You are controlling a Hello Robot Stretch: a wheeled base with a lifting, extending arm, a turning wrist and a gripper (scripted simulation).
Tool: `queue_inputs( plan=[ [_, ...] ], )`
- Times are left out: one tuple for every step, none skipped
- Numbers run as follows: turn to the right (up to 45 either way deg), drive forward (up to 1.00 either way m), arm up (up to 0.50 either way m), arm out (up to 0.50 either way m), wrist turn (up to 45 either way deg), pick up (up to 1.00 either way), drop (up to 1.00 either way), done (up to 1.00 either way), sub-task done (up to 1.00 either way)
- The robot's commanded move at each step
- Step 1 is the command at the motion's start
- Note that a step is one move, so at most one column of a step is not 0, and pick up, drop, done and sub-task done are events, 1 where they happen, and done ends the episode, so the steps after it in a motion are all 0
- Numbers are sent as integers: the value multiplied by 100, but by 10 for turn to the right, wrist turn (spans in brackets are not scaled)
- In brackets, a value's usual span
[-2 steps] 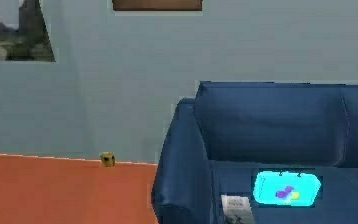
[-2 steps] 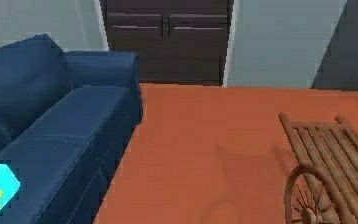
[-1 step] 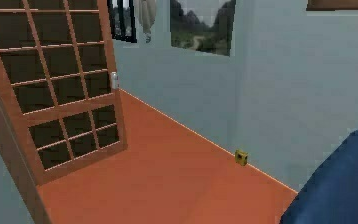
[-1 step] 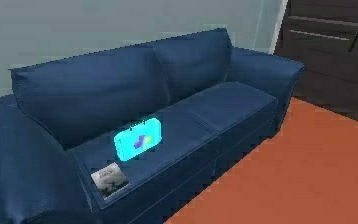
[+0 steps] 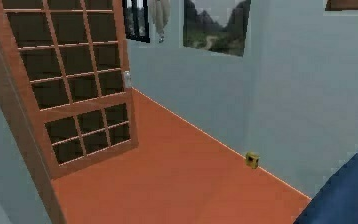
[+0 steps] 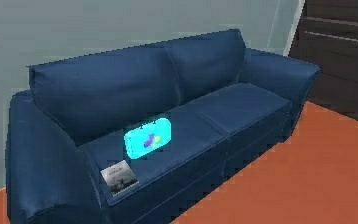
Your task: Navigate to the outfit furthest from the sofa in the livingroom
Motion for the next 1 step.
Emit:
queue_inputs(
  plan=[
    [0, 100, 0, 0, 0, 0, 0, 0, 0]
  ],
)
